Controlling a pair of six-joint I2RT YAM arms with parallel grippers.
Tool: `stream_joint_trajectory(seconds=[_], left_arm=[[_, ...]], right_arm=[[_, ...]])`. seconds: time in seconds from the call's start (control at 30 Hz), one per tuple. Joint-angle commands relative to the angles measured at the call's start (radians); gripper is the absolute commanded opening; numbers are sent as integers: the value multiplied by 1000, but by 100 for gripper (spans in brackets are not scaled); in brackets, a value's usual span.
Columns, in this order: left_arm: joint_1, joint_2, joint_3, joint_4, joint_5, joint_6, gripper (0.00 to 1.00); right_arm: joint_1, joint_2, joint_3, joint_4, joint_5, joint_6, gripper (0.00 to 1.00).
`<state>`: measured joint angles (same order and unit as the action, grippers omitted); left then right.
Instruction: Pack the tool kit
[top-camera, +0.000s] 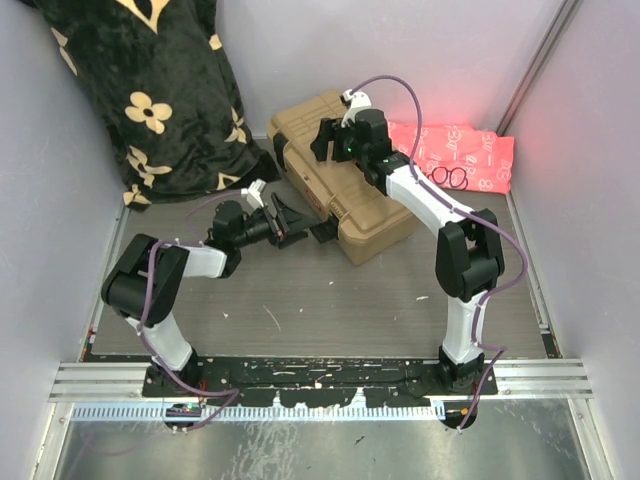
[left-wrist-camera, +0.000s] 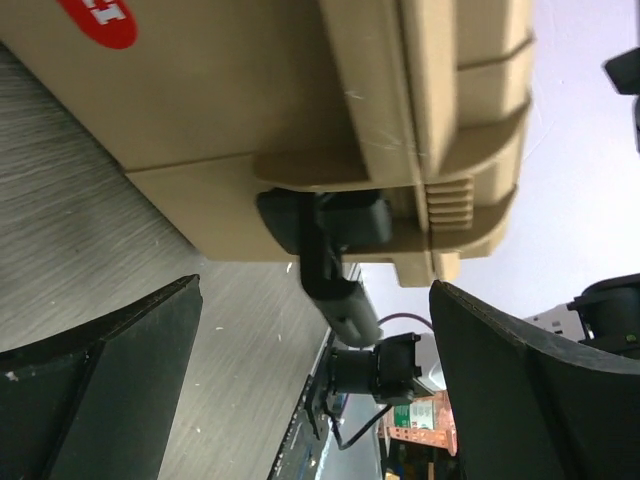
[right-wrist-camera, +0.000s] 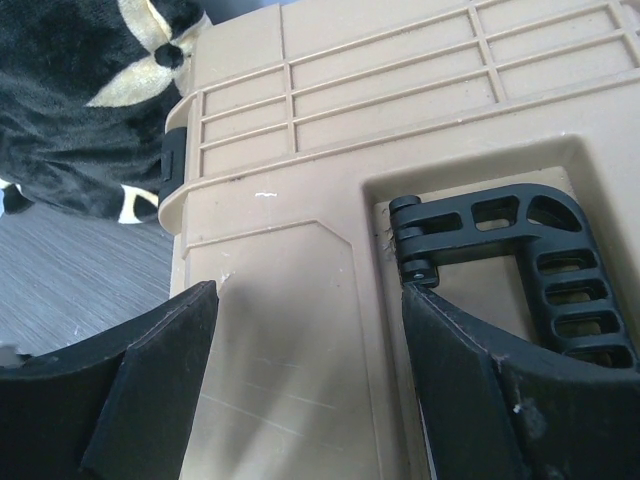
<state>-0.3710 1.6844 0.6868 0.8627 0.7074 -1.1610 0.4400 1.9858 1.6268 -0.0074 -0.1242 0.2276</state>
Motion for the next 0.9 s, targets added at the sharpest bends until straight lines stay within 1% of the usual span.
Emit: stream_joint_trajectory(seconds=[0.0,0.1,0.13,0.2,0.3,0.43,0.6,0.73,0.87], left_arm=[[-3,107,21,297,2,-92,98],[-5,206,37,518,-31,-205,98],[-6,232,46,561,-47,-239,98],[-12,264,72,567,-47,-258,98],[-36,272,76,567,-52,-268,98],[-93,232,51,560,-47,-259,98],[-159,165,15,476,-70,-216,98],[-172,193,26,474,-80,-213,98],[-173,246,45,489,-104,-202,98]], right_arm=[[20,240,-134,-800,-10,55,81],[20,240,-128,-815,-2,56,80],[20,239,-127,-819,0,56,81],[20,237,-127,-825,7,57,81],[21,238,-124,-831,12,59,80],[20,242,-117,-833,12,62,80],[22,254,-94,-834,7,66,80],[22,250,-97,-831,7,65,80],[22,227,-133,-815,9,68,80]])
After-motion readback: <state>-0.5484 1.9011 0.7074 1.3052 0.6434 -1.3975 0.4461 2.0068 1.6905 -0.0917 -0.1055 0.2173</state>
